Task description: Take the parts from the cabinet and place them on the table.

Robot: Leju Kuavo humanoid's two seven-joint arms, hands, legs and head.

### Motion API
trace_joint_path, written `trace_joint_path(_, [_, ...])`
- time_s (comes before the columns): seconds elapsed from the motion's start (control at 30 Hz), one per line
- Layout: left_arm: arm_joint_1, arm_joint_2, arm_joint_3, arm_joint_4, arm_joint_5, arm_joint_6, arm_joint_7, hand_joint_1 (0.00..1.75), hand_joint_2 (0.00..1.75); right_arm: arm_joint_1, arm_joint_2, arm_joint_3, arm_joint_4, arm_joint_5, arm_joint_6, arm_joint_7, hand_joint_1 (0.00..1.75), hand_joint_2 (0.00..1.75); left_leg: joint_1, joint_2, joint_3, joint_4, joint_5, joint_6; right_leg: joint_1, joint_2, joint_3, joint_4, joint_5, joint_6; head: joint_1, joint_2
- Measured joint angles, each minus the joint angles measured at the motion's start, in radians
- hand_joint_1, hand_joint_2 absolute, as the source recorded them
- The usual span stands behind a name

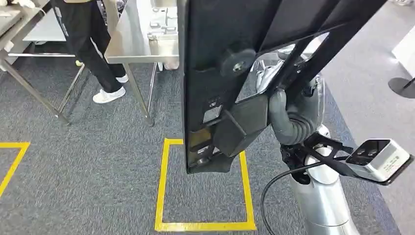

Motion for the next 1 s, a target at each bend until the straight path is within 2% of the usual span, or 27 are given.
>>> trace_joint_path(0.03, [-0.002,0.0,0.0,0.0,0.001,0.003,0.0,0.0,1.75,-0.005,0.0,0.001,0.002,-0.001,0.0,0.0,1.75,1.75,-0.005,0.0,0.017,-0.029,-0.012,0.006,0.001,0.004,-0.001,0.006,-0.005,0.008,-0.001,0.0])
trace_joint_path(0.13, [-0.004,0.002,0.0,0.0,0.002,0.005,0.001,0.0,1.75,-0.01,0.0,0.001,0.007,-0.002,-0.003,0.012,1.75,1.75,-0.006,0.0,0.02,-0.036,-0.026,0.025,0.001,0.003,0.001,0.01,0.0,0.024,-0.001,0.0])
trace_joint_path(0.17, [-0.003,0.002,0.0,0.0,0.002,0.005,0.001,0.0,1.75,-0.011,0.0,0.001,0.008,-0.003,-0.006,0.017,1.75,1.75,0.001,0.0,0.033,-0.046,-0.029,0.03,-0.001,0.001,-0.006,0.027,-0.002,0.028,0.0,0.0])
trace_joint_path(0.2, [-0.004,0.002,0.0,0.0,0.002,0.005,0.0,0.0,1.75,-0.013,0.0,0.002,0.011,-0.001,-0.008,0.019,1.75,1.75,0.001,-0.001,0.044,-0.051,-0.032,0.034,-0.002,-0.001,-0.025,0.068,-0.002,0.034,0.002,0.0])
trace_joint_path(0.23, [-0.005,0.002,0.0,0.0,0.003,0.005,-0.001,0.0,1.75,-0.017,0.0,0.003,0.013,0.0,-0.015,0.019,1.75,1.75,0.002,0.0,0.05,-0.053,-0.037,0.039,-0.006,-0.002,-0.073,0.142,-0.024,0.043,0.003,0.0])
trace_joint_path(0.3, [-0.005,0.002,0.0,0.0,0.008,0.004,-0.002,0.0,1.75,-0.013,0.0,0.004,0.019,0.015,-0.023,0.02,1.75,1.75,0.002,0.0,0.062,-0.052,-0.051,0.039,-0.011,-0.003,-0.175,0.283,-0.087,0.049,0.003,0.0])
trace_joint_path(0.33, [-0.003,0.002,0.0,0.0,0.008,0.004,-0.002,0.0,1.75,-0.011,0.0,0.005,0.022,0.02,-0.025,0.023,1.75,1.75,0.002,0.0,0.071,-0.052,-0.059,0.038,-0.013,-0.003,-0.213,0.324,-0.101,0.053,0.002,0.0])
trace_joint_path(0.37, [-0.001,0.002,0.0,0.0,0.01,0.005,-0.002,0.0,1.75,-0.01,0.0,0.008,0.026,0.02,-0.03,0.034,1.75,1.75,0.002,-0.001,0.083,-0.052,-0.067,0.036,-0.016,-0.004,-0.23,0.322,-0.089,0.054,0.003,0.0])
trace_joint_path(0.4, [0.001,0.001,0.0,0.0,0.011,0.005,-0.002,0.0,1.75,-0.011,-0.001,0.01,0.03,0.02,-0.034,0.045,1.75,1.75,0.002,-0.001,0.098,-0.052,-0.078,0.034,-0.017,-0.005,-0.225,0.277,-0.05,0.054,0.002,0.0])
trace_joint_path(0.47, [0.001,-0.001,0.0,0.0,0.012,0.005,-0.002,0.0,1.75,-0.014,-0.002,0.013,0.037,0.02,-0.037,0.062,1.75,1.75,0.003,-0.002,0.131,-0.053,-0.1,0.027,-0.017,-0.007,-0.171,0.098,0.081,0.045,0.003,0.0])
trace_joint_path(0.5, [0.002,-0.001,0.0,0.0,0.013,0.005,-0.002,0.0,1.75,-0.015,-0.003,0.016,0.039,0.02,-0.037,0.065,1.75,1.75,0.002,-0.001,0.134,-0.056,-0.111,0.022,-0.015,-0.012,-0.156,0.028,0.136,0.038,0.004,0.0])
trace_joint_path(0.53, [0.0,-0.002,0.0,0.0,0.013,0.006,-0.002,0.0,1.75,-0.016,-0.003,0.017,0.045,0.02,-0.039,0.065,1.75,1.75,0.001,-0.003,0.145,-0.055,-0.114,0.016,-0.005,-0.013,-0.159,0.03,0.097,0.033,-0.003,0.0])
trace_joint_path(0.57, [-0.001,-0.001,0.0,0.0,0.013,0.007,-0.002,0.0,1.75,-0.018,-0.003,0.018,0.047,0.02,-0.04,0.067,1.75,1.75,0.001,0.0,0.14,-0.059,-0.12,0.007,-0.004,-0.013,-0.159,0.032,0.101,0.02,0.001,0.0])
trace_joint_path(0.6, [0.0,-0.001,0.0,0.0,0.013,0.007,-0.002,0.0,1.75,-0.017,-0.005,0.019,0.05,0.02,-0.041,0.07,1.75,1.75,0.001,0.001,0.15,-0.054,-0.119,0.0,-0.002,-0.011,-0.161,0.03,0.114,0.015,0.0,0.0])
trace_joint_path(0.67, [0.0,-0.002,0.0,0.0,0.013,0.007,-0.003,0.0,1.75,-0.019,-0.005,0.02,0.053,0.014,-0.042,0.079,1.75,1.75,0.0,0.002,0.152,-0.048,-0.119,-0.01,-0.008,-0.008,-0.139,0.022,0.107,0.001,-0.001,0.001])
trace_joint_path(0.7, [-0.002,-0.003,0.0,0.0,0.012,0.005,-0.005,0.0,1.75,-0.021,-0.005,0.02,0.053,0.011,-0.042,0.083,1.75,1.75,0.003,0.002,0.138,-0.004,-0.121,-0.011,-0.008,-0.009,-0.124,0.014,0.103,-0.006,0.0,0.0])
trace_joint_path(0.73, [-0.003,-0.004,0.0,0.0,0.013,0.005,-0.005,0.0,1.75,-0.025,-0.005,0.02,0.053,0.008,-0.042,0.085,1.75,1.75,0.003,0.002,0.104,0.06,-0.133,-0.011,-0.006,-0.01,-0.117,0.013,0.098,-0.012,-0.008,0.0])
trace_joint_path(0.8, [-0.001,-0.004,0.0,0.0,0.012,0.005,-0.006,0.0,1.75,-0.025,-0.004,0.023,0.054,0.005,-0.047,0.092,1.75,1.75,0.004,0.002,0.009,0.204,-0.194,-0.018,-0.002,-0.009,-0.108,0.013,0.086,-0.019,-0.011,0.0])
trace_joint_path(0.83, [0.003,-0.004,0.0,0.0,0.012,0.005,-0.006,0.0,1.75,-0.021,-0.004,0.025,0.056,0.005,-0.049,0.095,1.75,1.75,0.003,0.002,-0.034,0.256,-0.226,-0.019,0.002,-0.008,-0.102,0.013,0.079,-0.022,-0.01,0.0])
trace_joint_path(0.87, [0.006,-0.004,0.0,0.0,0.012,0.005,-0.007,0.0,1.75,-0.018,-0.004,0.026,0.057,0.005,-0.05,0.095,1.75,1.75,0.003,0.002,-0.054,0.262,-0.22,-0.018,0.005,-0.005,-0.094,0.013,0.072,-0.023,-0.011,0.0])
trace_joint_path(0.9, [0.009,-0.005,0.0,0.0,0.012,0.005,-0.008,0.0,1.75,-0.016,-0.004,0.027,0.057,0.005,-0.049,0.097,1.75,1.75,0.003,0.002,-0.053,0.226,-0.186,-0.012,0.007,-0.002,-0.083,0.013,0.065,-0.023,-0.011,0.0])
trace_joint_path(0.93, [0.009,-0.005,0.0,0.0,0.011,0.005,-0.008,0.0,1.75,-0.016,-0.004,0.027,0.057,0.006,-0.047,0.097,1.75,1.75,0.002,0.002,-0.034,0.157,-0.127,-0.008,0.009,-0.001,-0.071,0.013,0.057,-0.023,-0.011,0.0])
trace_joint_path(0.97, [0.009,-0.005,0.0,0.0,0.011,0.004,-0.009,0.0,1.75,-0.016,-0.004,0.028,0.056,0.006,-0.041,0.098,1.75,1.75,0.001,0.002,-0.003,0.062,-0.055,-0.002,0.011,-0.001,-0.057,0.013,0.048,-0.022,-0.011,0.0])
trace_joint_path(1.0, [0.011,-0.005,0.0,0.0,0.01,0.004,-0.01,0.0,1.75,-0.017,-0.004,0.028,0.057,0.006,-0.035,0.101,1.75,1.75,-0.004,0.002,0.018,-0.018,-0.003,0.008,0.011,-0.001,-0.051,0.013,0.04,-0.02,-0.01,0.0])
